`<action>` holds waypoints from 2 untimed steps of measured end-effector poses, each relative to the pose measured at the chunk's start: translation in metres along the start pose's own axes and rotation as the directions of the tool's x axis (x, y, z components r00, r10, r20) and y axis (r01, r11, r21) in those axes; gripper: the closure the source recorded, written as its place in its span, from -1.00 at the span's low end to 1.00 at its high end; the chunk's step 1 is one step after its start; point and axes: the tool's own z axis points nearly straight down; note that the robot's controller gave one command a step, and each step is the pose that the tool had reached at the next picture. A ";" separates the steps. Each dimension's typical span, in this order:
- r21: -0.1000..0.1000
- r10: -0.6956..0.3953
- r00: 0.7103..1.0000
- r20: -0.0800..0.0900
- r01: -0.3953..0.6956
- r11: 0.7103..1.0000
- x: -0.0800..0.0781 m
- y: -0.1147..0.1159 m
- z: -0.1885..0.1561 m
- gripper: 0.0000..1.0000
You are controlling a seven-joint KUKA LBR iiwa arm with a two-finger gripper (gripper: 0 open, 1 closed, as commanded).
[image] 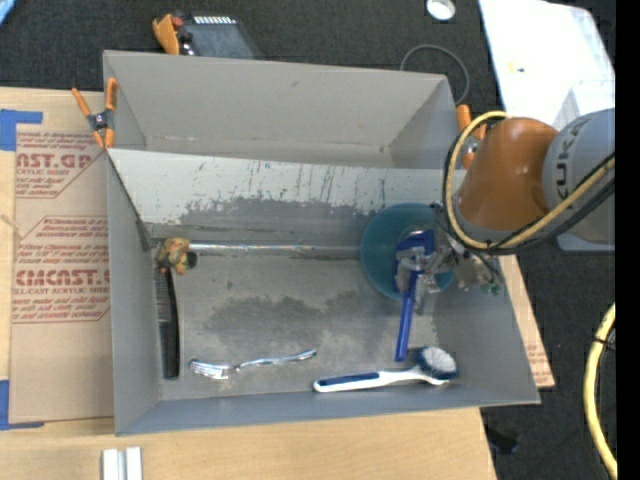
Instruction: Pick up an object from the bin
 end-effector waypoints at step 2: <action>0.002 0.000 1.000 0.002 0.000 1.000 -0.001 0.001 -0.044 1.00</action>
Offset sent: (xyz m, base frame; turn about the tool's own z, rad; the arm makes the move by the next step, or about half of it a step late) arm 0.0000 0.0001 0.0482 0.0000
